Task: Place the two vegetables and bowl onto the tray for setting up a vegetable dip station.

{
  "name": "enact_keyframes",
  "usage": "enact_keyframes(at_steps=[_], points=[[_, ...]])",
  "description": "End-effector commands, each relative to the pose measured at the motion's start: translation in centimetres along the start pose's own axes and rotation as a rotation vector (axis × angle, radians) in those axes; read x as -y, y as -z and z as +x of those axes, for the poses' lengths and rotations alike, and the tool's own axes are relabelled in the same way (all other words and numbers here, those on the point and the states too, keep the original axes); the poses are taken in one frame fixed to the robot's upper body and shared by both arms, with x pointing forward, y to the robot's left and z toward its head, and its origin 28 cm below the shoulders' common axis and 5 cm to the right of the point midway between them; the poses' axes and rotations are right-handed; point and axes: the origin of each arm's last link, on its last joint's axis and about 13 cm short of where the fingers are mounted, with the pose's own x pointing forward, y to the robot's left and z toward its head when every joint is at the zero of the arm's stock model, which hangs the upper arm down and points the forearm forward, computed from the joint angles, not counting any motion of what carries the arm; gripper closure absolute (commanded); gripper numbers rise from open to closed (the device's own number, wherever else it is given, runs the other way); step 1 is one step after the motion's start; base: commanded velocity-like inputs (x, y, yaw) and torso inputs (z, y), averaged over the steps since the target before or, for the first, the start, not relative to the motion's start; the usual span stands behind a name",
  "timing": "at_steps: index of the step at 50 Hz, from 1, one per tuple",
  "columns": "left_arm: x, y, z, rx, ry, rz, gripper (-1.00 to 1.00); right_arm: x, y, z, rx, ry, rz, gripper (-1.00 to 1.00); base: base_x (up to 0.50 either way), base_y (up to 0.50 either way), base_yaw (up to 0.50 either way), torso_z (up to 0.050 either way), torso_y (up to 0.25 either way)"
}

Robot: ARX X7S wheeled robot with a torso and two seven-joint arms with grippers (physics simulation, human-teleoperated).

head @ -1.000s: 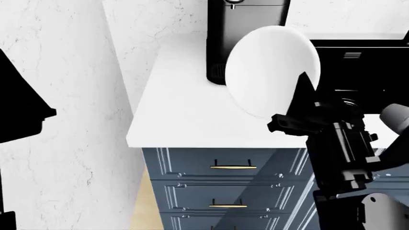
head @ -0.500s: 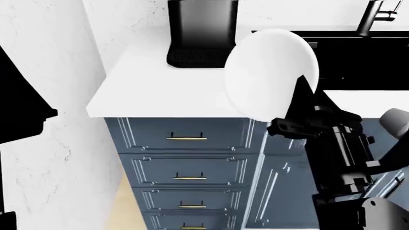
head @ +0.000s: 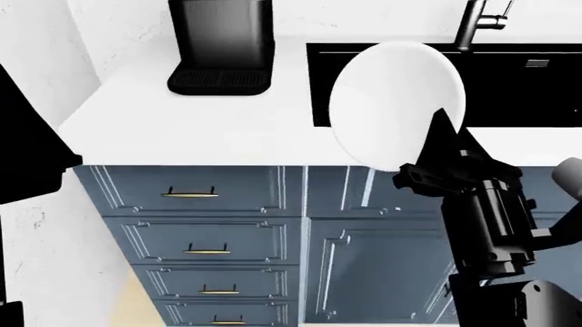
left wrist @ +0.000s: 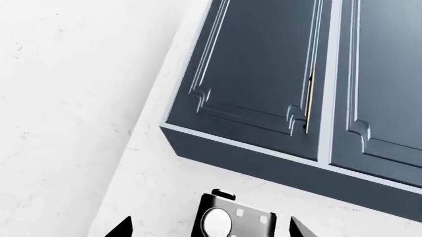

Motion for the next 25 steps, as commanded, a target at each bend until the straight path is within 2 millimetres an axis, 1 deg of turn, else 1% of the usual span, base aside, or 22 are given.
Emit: enact_keyframes(at_steps=[1, 25], points=[[0.00, 0.01, 0.00, 0.000, 0.001, -0.002, -1.00, -0.17, -0.18, 0.10, 0.017, -0.022, -0.008, 1.00, 0.00, -0.50, 0.00, 0.000, 0.000], [0.04, 0.01, 0.02, 0.001, 0.003, -0.001, -1.00, -0.21, -0.06, 0.16, 0.013, -0.031, 0.001, 1.00, 0.00, -0.50, 0.00, 0.000, 0.000]])
